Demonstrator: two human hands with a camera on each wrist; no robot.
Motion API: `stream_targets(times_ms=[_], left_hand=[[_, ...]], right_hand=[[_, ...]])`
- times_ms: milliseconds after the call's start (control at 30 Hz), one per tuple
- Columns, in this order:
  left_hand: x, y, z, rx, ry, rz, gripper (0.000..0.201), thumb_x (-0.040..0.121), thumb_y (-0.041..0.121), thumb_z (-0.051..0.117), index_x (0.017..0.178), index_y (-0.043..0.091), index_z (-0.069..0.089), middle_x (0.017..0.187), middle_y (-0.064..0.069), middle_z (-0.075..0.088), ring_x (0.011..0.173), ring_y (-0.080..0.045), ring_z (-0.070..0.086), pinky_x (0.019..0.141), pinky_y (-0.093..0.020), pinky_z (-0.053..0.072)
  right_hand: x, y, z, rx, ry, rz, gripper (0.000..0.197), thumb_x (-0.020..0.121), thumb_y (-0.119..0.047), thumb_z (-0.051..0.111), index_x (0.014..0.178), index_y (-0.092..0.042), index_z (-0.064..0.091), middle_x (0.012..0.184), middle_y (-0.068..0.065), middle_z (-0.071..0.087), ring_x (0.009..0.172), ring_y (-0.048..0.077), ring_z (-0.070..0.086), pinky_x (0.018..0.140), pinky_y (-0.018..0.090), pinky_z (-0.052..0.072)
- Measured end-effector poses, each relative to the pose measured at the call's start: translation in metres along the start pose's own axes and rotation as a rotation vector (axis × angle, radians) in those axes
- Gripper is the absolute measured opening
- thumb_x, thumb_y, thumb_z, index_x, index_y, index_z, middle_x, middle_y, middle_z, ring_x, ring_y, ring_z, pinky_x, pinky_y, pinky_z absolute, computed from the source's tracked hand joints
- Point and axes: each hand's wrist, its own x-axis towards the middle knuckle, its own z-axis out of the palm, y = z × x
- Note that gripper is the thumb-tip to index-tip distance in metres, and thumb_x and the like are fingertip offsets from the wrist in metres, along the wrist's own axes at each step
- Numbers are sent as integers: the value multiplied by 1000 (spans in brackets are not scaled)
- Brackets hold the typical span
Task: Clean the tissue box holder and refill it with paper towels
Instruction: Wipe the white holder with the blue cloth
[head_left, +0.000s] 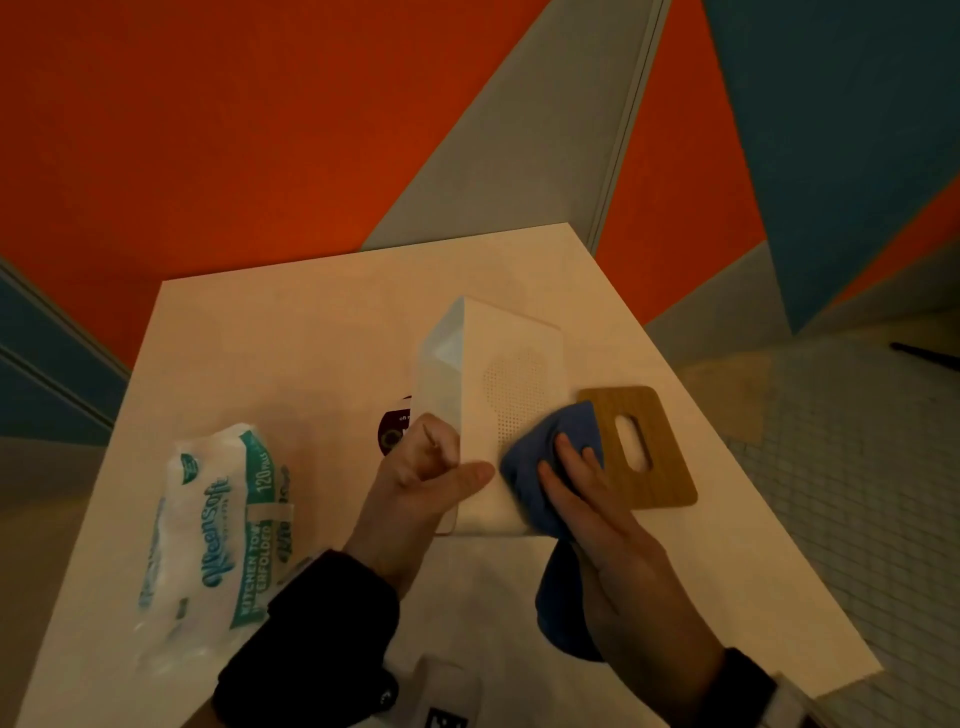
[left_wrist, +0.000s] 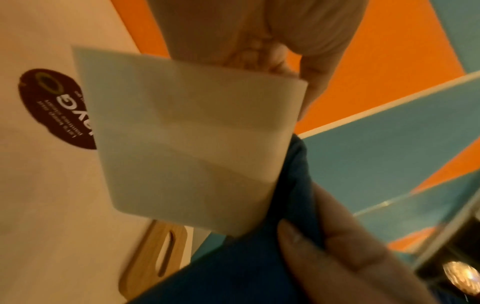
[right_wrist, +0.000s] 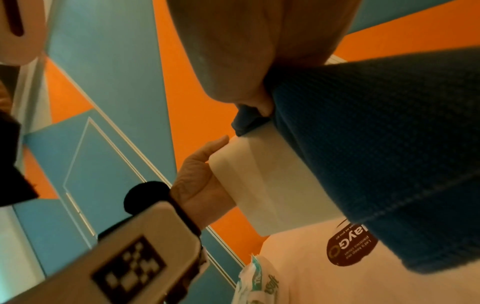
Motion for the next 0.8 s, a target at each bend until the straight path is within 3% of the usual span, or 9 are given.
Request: stream_targets(times_ms=[67, 167, 267, 300, 367, 433, 533, 700, 800], left_hand=[[2, -2, -8, -81, -59, -72, 34, 64, -3, 61, 87, 17, 48, 71, 4, 74, 65, -7, 67, 55, -20, 54], [3, -3, -17, -72, -143, -134, 70, 54, 7, 68, 118, 28, 49, 105, 0, 73, 97, -19, 67, 74, -32, 58], [-1, 0, -13, 107, -186, -157, 57, 60, 2, 64, 111, 27, 58, 108, 2, 71, 106, -21, 64, 86, -35, 56], [-2, 1, -11, 158, -176, -157, 53, 61, 0, 61, 106, 27, 59, 104, 6, 72, 105, -18, 63, 88, -35, 54], [-5, 2, -8, 195, -170, -168, 50, 63, -1, 58, 104, 27, 56, 98, 10, 72, 102, -14, 64, 91, -39, 51], [-8, 5, -5, 205, -184, -198, 51, 66, -3, 59, 106, 30, 53, 105, 6, 70, 105, -18, 63, 94, -46, 50], [-10, 8, -3, 217, -169, -231, 53, 77, -15, 54, 103, 32, 52, 116, -5, 64, 108, -23, 61, 93, -46, 50], [-10, -6, -7, 194, -7, -197, 48, 77, -16, 51, 97, 28, 55, 86, 0, 71, 76, -11, 68, 53, -19, 51], [-11, -13, -9, 165, 56, -220, 47, 77, -14, 51, 97, 29, 55, 92, -2, 70, 85, -16, 66, 59, -25, 51]], right_hand=[[-4, 4, 4, -53, -23, -35, 84, 83, -5, 47, 140, -50, 4, 148, -39, -11, 141, 7, -2, 107, 11, -16], [-5, 3, 5, -163, -8, -114, 85, 80, -6, 51, 142, -47, 8, 151, -32, -15, 141, 0, -13, 110, 36, 9], [5, 0, 6, -243, -20, -172, 70, 79, -4, 57, 138, -24, 26, 152, -26, -18, 140, 0, -20, 99, 57, 13], [13, -2, 8, -239, -30, -199, 66, 82, -3, 57, 137, -22, 26, 154, -24, -14, 139, -1, -21, 103, 55, 12], [36, -9, 7, -122, -20, -265, 33, 101, -23, 33, 133, -19, 29, 151, -9, 10, 138, -5, -20, 115, 28, 0], [63, -25, -2, -42, -43, -280, 43, 100, -38, 15, 129, -13, 34, 142, 7, 24, 140, 3, -8, 111, 15, -8], [98, -37, -18, -54, -51, -276, 52, 97, -32, 20, 133, -3, 43, 147, 23, 33, 140, 23, 6, 111, 18, -10], [125, -31, -39, -147, -33, -43, 48, 89, 9, 39, 135, -4, 40, 148, 14, 35, 140, 25, 25, 110, 13, 10], [113, -17, -48, -107, -46, 68, 52, 88, 10, 43, 137, -7, 38, 152, 10, 29, 140, 22, 27, 105, 8, 11]])
